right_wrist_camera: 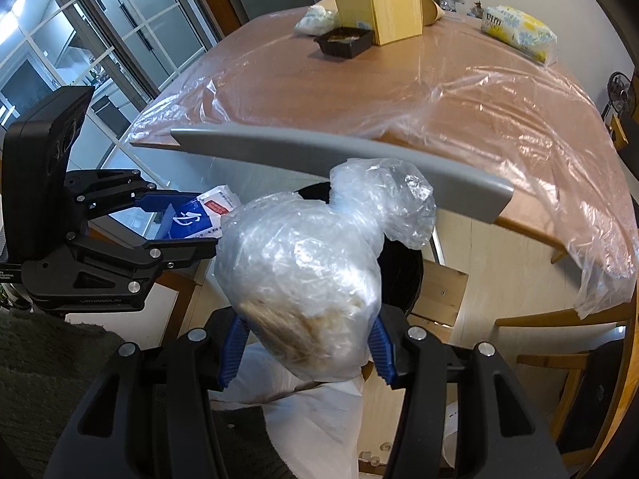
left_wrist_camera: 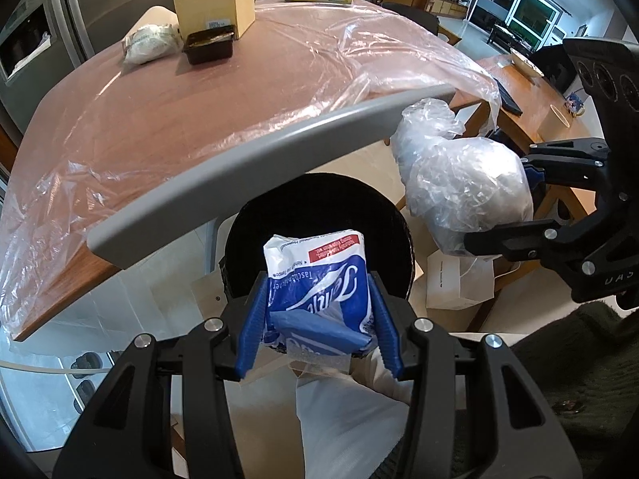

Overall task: Collect trash
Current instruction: 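Carry the tissue pack and plastic bundle over the black bin with both tools, then open both tools to drop the items into the bin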

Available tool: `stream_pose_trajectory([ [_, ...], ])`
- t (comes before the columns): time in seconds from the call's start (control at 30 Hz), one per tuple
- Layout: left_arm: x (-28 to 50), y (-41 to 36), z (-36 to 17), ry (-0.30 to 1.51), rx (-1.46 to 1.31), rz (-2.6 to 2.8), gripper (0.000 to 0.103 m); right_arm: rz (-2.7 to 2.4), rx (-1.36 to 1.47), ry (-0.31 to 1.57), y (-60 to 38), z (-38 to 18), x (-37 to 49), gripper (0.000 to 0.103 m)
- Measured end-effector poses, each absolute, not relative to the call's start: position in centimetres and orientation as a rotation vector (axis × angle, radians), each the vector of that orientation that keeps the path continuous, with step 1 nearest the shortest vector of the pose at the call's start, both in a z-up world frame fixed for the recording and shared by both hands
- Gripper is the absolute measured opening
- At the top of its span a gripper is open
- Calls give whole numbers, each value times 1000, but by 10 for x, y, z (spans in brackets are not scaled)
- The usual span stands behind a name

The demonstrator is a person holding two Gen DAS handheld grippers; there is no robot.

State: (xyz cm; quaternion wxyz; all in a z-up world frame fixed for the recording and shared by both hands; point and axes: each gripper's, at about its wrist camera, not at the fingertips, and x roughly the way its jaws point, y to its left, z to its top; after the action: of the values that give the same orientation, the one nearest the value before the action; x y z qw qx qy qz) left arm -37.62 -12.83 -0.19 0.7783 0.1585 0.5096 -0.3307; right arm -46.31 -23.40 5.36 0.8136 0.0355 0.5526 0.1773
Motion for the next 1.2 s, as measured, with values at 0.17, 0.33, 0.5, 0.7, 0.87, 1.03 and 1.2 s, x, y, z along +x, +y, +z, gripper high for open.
stream_pose_trajectory([
  [0.17, -376, -131, -10, 1115, 357, -716, 49, 377, 80, 1205, -233, 43, -461, 51],
  [0.33, -375, -133, -20, 1129, 372, -711, 49, 376, 77, 1230, -231, 31, -459, 51],
  [0.5, -373, -135, -30, 1138, 390, -701, 49, 373, 64, 1249, -229, 20, -453, 51],
  [0.7, -371, -141, -40, 1145, 410, -690, 49, 365, 47, 1262, -225, 11, -447, 51],
  [0.87, -370, -146, -46, 1146, 427, -682, 49, 354, 38, 1268, -223, 4, -442, 51],
  [1.03, -365, -147, -54, 1150, 436, -674, 49, 344, 32, 1281, -221, -7, -439, 51],
  [1.2, -363, -146, -64, 1164, 449, -665, 49, 334, 34, 1297, -222, -17, -435, 51],
])
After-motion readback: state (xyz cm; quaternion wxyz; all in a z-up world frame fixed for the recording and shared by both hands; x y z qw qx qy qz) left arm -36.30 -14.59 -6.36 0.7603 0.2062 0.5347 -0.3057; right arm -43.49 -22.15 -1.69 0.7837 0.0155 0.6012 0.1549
